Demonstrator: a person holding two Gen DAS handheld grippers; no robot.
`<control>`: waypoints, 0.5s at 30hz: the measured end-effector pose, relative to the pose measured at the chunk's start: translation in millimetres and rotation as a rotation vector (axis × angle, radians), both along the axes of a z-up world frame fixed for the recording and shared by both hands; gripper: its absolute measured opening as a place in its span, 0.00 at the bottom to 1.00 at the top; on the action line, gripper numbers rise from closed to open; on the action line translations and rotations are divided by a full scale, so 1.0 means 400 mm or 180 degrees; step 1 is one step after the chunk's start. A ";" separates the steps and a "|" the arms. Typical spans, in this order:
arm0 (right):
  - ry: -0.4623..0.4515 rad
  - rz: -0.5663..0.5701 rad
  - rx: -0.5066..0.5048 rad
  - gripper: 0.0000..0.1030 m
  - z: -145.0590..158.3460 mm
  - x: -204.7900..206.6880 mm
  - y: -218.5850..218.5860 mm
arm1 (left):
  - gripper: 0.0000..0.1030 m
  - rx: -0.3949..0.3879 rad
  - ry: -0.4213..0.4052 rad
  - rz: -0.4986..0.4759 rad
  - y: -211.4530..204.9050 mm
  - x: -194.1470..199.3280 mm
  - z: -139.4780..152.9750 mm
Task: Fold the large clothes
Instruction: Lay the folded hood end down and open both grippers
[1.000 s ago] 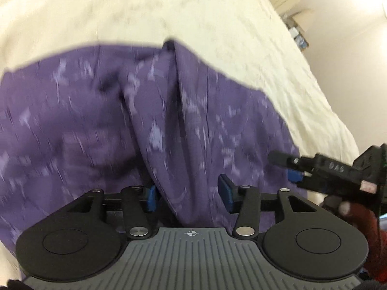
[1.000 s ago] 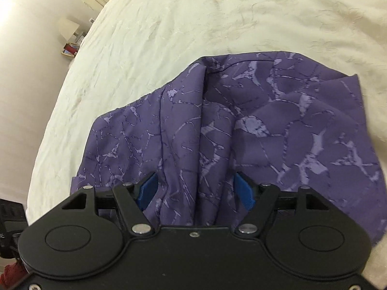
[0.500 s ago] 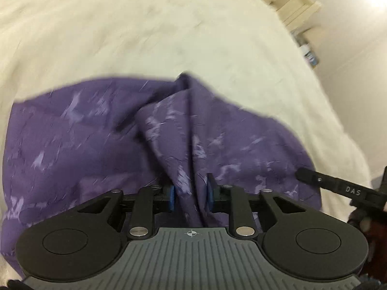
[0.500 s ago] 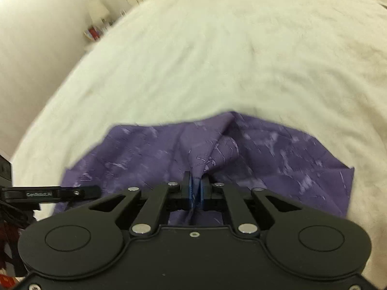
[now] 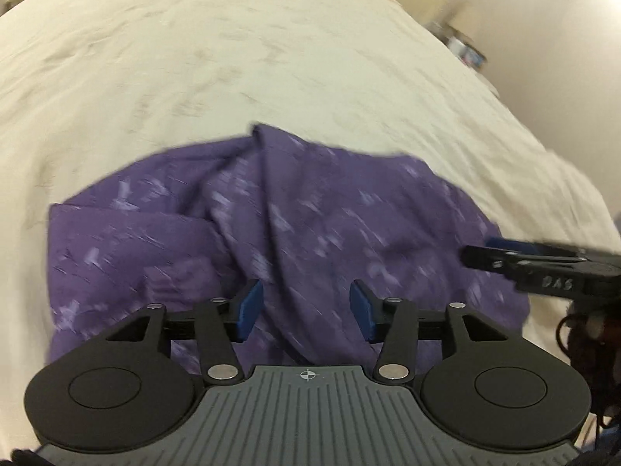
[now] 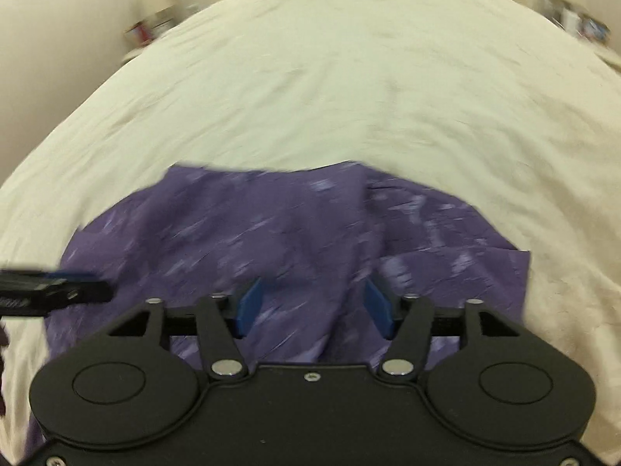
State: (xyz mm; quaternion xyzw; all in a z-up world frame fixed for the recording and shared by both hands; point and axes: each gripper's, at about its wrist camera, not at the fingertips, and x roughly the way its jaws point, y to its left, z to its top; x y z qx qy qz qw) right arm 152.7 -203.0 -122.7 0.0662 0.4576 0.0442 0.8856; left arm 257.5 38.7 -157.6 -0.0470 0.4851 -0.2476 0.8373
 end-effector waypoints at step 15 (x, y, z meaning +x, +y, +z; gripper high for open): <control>0.0275 -0.0008 -0.0239 0.73 -0.070 -0.065 0.017 | 0.73 0.0204 0.0199 0.0155 0.012 -0.052 -0.057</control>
